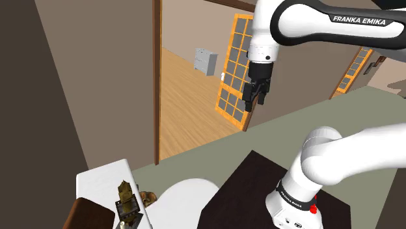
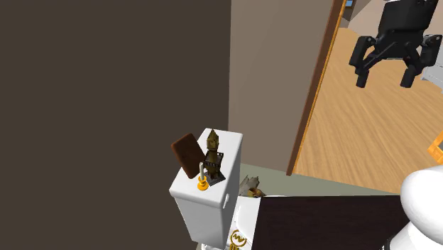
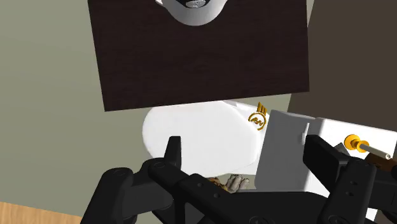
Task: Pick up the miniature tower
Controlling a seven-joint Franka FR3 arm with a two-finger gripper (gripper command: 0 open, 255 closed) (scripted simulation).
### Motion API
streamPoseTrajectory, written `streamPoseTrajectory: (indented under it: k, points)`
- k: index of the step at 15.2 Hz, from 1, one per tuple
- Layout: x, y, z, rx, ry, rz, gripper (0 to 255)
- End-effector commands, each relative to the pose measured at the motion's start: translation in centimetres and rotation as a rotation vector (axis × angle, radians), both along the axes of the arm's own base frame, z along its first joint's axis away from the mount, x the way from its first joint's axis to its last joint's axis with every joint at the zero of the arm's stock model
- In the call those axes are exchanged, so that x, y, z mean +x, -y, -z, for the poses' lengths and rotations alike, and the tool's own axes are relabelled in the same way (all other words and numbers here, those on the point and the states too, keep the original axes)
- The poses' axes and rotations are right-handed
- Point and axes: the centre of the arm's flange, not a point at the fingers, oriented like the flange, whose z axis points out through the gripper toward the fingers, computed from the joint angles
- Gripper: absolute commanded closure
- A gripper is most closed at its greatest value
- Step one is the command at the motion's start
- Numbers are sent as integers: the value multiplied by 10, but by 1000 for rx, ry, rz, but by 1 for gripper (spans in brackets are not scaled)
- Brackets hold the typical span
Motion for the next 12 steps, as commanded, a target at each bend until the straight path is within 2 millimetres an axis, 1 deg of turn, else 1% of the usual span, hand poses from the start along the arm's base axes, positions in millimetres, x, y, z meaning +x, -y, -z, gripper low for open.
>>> streamPoseTrajectory:
  k: [1, 12]
  points:
    - [0, 0, 0, 0, 0, 0, 0]
    - [82, -100, 72, 23, -57, 15, 0]
